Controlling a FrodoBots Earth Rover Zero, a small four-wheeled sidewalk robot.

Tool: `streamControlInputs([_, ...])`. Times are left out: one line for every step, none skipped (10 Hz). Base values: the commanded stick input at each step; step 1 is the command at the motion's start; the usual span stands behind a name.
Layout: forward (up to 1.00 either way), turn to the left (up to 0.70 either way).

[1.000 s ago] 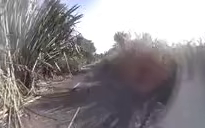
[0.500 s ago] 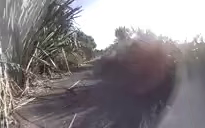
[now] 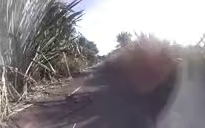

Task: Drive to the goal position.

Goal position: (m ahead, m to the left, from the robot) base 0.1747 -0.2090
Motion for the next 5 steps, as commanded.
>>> streamControlInputs([0.43,0.24])
streamControlInputs([0.43,0.24])
streamControlInputs([0.42,0.24])
streamControlInputs([0.42,0.24])
streamControlInputs([0.42,0.24])
